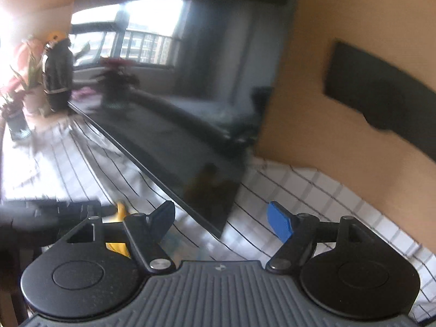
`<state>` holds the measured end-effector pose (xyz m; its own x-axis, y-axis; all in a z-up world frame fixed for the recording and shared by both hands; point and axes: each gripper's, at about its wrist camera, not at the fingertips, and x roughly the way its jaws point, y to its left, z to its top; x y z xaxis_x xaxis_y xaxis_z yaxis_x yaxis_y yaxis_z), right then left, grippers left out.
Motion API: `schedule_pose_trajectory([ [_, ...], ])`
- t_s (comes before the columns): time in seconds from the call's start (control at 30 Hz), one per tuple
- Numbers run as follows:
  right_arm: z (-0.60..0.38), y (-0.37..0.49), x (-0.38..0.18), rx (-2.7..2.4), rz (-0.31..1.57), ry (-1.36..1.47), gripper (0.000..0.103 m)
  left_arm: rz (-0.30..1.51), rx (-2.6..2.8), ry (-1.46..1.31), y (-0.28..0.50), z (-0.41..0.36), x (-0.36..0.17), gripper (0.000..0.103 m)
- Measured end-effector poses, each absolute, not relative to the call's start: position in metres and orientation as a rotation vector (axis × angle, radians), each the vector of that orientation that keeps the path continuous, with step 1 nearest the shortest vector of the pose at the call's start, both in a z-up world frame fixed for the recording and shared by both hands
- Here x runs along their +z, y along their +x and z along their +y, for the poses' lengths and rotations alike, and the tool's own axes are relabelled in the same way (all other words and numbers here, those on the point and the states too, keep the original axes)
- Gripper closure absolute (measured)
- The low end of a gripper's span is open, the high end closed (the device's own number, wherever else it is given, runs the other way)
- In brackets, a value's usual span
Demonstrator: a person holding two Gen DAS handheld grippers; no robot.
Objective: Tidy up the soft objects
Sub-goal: 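Grasp the yellow bunny-ear toy with the left tool, then grasp the blue wet-wipe packet with the right tool while the left tool holds the toy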
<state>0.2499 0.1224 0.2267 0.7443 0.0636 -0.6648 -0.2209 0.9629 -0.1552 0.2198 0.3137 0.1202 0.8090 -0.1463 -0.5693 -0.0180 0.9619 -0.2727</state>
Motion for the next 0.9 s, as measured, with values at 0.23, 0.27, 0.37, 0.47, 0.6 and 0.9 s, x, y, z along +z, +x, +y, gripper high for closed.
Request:
schedule_pose_trajectory([
  [0.23,0.103,0.264,0.188,0.170,0.800,-0.192,0.028,0.697,-0.013,-0.172,0.251,0.290,0.105,0.058],
  [0.27,0.102,0.266,0.184,0.173,0.809,-0.185,0.028,0.702,-0.015,-0.176,0.253,0.288,0.105,0.059],
  [0.37,0.100,0.272,0.176,0.184,0.828,-0.164,0.028,0.724,-0.031,-0.173,0.260,0.281,0.102,0.062],
  [0.47,0.094,0.273,0.172,0.183,0.845,-0.149,0.028,0.739,-0.031,-0.149,0.263,0.276,0.099,0.058],
  [0.6,0.089,0.275,0.166,0.180,0.866,-0.126,0.028,0.755,-0.002,-0.139,0.268,0.277,0.097,0.058],
  [0.9,0.088,0.274,0.158,0.179,0.893,-0.131,0.028,0.817,-0.013,-0.197,0.279,0.300,0.074,0.058],
])
